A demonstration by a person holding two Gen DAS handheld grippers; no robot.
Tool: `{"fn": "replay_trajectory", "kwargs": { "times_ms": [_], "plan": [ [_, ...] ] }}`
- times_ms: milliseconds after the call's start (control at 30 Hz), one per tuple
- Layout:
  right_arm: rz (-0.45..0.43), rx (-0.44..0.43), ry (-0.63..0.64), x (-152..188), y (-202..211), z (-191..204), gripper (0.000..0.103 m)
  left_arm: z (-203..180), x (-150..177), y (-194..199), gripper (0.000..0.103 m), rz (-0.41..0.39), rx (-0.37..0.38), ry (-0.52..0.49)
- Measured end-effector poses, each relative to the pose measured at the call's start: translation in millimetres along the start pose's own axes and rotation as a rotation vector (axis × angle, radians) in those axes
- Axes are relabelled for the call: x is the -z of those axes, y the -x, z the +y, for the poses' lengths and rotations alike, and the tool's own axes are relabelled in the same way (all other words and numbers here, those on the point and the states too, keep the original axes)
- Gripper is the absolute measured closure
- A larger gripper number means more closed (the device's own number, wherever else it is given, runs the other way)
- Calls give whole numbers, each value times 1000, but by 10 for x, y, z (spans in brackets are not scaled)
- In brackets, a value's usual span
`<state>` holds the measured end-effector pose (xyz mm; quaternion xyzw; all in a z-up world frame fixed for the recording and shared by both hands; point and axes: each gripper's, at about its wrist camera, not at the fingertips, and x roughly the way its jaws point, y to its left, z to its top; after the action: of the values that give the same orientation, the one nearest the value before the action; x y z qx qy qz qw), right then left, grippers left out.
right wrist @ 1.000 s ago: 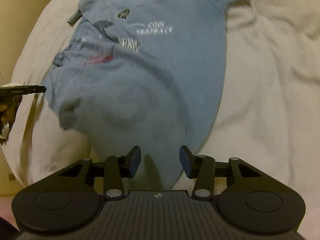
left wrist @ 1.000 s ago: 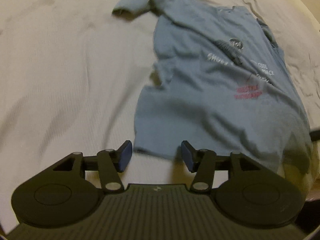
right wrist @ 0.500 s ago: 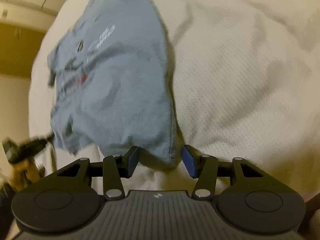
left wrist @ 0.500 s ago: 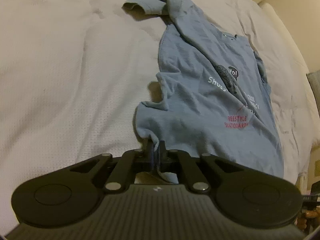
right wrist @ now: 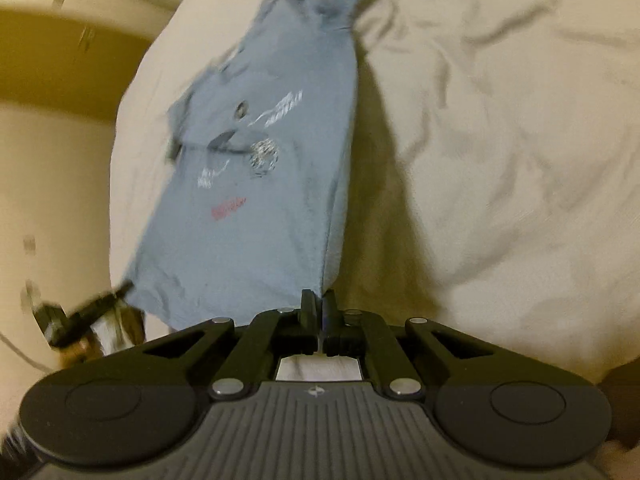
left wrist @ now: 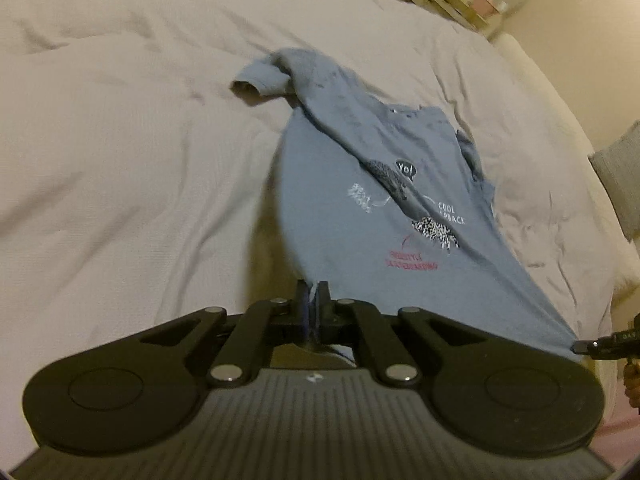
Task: Fold clothes
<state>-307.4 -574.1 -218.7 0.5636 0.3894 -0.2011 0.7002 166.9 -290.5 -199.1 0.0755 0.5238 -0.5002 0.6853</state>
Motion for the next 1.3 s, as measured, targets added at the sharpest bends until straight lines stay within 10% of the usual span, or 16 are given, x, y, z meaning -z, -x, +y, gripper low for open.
{"fn": "replay_trajectory", "kwargs": {
  "times_ms": [300,600,700,967,1300],
  "plan": [
    [181,130,183,242,266,-166,100,-394,921,479,103,78,-72,80],
    [278,274,310,411,59,-489,100,-546,1693,78,103,255,-146,153],
    [266,302,308,348,60,-554,86,-529,1683,-55,102,294,-165,165],
    [127,339,323,-129,257,-488,75,-371,1135,36,92,250,-290,80],
    [72,288,548,-610,-508,694,73,231,-412,-559,73,75,-221,-82]
  ]
}}
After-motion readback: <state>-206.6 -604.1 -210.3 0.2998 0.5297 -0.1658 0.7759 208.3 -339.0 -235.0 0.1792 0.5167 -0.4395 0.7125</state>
